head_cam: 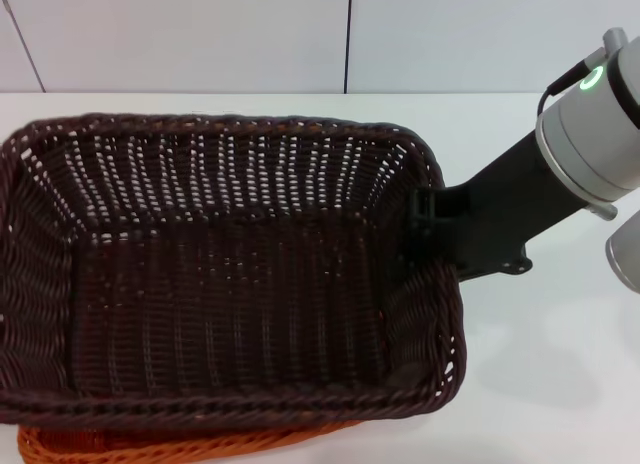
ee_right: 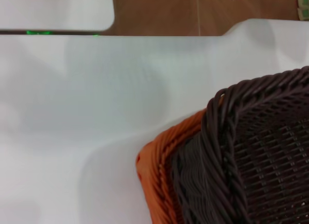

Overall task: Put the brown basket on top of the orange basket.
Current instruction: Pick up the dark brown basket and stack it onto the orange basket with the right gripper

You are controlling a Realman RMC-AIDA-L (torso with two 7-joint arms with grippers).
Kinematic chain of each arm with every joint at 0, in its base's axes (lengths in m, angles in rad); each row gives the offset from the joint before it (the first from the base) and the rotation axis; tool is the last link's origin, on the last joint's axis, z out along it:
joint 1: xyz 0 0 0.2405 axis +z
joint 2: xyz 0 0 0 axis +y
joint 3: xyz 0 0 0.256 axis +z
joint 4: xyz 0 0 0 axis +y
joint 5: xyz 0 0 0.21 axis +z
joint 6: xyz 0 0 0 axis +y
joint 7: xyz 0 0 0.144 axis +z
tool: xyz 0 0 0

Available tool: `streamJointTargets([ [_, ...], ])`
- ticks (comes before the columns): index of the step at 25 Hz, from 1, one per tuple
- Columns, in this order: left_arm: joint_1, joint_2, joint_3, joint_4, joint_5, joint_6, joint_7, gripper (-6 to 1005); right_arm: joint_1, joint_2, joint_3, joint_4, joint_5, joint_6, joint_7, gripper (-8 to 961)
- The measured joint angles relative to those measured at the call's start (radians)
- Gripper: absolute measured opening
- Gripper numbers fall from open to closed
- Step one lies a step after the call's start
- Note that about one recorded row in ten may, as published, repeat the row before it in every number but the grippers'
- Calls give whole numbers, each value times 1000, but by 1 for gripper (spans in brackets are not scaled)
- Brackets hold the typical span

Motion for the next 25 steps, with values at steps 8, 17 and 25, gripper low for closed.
streamJointTargets([
  [8, 6, 0, 0, 1, -4, -6, 3, 715, 65, -2, 31, 151, -5, -6, -48, 125],
  [17, 11, 0, 0, 9, -4, -32, 7, 716, 119, 21, 46, 251, -69, -37, -58, 125],
  [25, 10, 0, 0, 17, -4, -58, 32, 716, 126, 31, 19, 270, -96, -100, -35, 141],
])
